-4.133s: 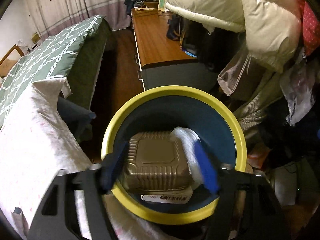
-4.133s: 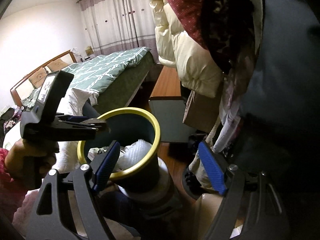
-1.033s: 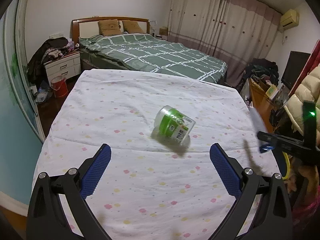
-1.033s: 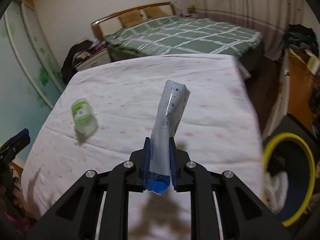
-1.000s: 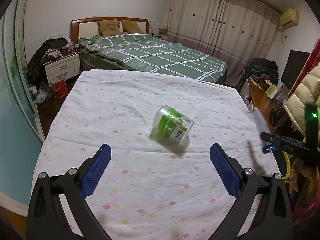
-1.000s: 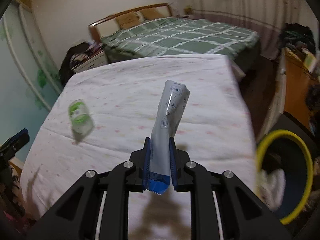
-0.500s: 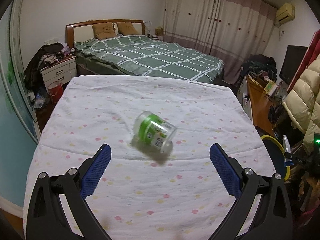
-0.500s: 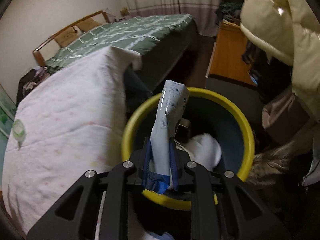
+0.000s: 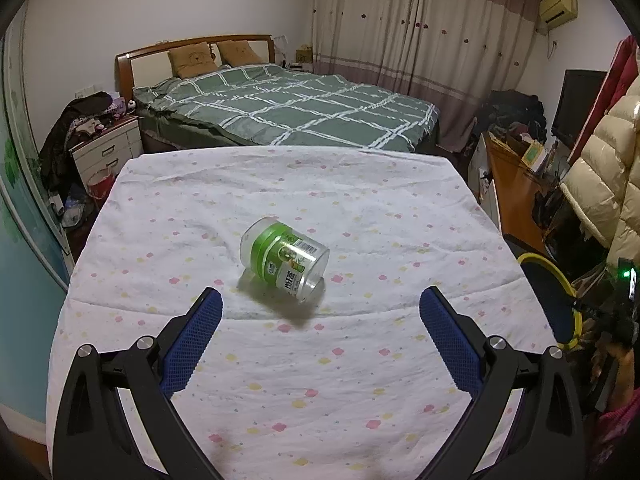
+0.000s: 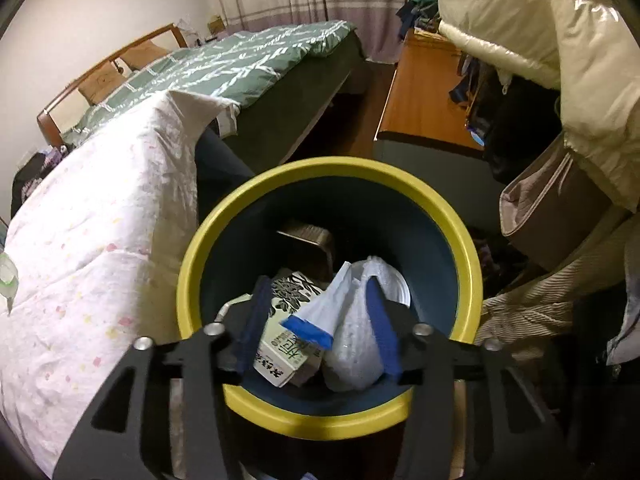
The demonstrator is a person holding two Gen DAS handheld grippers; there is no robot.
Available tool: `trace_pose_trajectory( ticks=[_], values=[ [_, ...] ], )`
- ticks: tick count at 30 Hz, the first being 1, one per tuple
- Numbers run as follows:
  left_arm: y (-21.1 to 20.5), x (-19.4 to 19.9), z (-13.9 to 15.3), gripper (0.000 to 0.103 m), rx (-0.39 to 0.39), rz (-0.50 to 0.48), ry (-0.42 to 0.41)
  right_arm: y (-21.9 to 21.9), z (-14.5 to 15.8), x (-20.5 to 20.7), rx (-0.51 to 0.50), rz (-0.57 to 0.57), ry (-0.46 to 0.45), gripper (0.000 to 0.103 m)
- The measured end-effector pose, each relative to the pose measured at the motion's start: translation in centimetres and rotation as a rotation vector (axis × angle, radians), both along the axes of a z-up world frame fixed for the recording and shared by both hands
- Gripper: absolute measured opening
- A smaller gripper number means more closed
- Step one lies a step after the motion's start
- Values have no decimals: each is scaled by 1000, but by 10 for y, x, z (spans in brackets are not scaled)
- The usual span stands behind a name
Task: Collect trash
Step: 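Carry the tube over the yellow bin and open the right tool, then grasp the green-labelled clear jar with the left tool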
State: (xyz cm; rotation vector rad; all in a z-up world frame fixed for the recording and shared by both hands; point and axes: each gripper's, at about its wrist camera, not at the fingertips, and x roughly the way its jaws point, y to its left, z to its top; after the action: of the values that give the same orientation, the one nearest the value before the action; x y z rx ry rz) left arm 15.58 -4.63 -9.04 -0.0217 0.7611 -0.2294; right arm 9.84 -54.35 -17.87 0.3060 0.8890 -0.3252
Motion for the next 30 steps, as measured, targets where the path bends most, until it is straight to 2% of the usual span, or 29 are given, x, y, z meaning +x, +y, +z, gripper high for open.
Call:
trace_pose_trajectory(
  ticks=[7, 10, 16, 22, 27, 30],
  values=[
    [1, 17, -8, 97, 25, -57, 13, 14, 12, 0, 3, 28, -33, 51],
    [3, 32, -13, 97, 28, -108, 20, 22, 14, 4, 4, 46, -38, 51],
    [3, 69, -28, 97, 86, -217, 47, 33, 11, 9, 14, 63, -30, 52],
    [7, 99, -35, 97, 107, -247, 67, 35, 12, 10, 16, 59, -35, 52],
    [-2, 106, -43, 97, 172, -321, 67, 33, 12, 11, 17, 51, -31, 53],
    [-8, 106, -50, 97, 232, -334, 63, 34, 9, 13, 20, 51, -24, 53]
  ],
)
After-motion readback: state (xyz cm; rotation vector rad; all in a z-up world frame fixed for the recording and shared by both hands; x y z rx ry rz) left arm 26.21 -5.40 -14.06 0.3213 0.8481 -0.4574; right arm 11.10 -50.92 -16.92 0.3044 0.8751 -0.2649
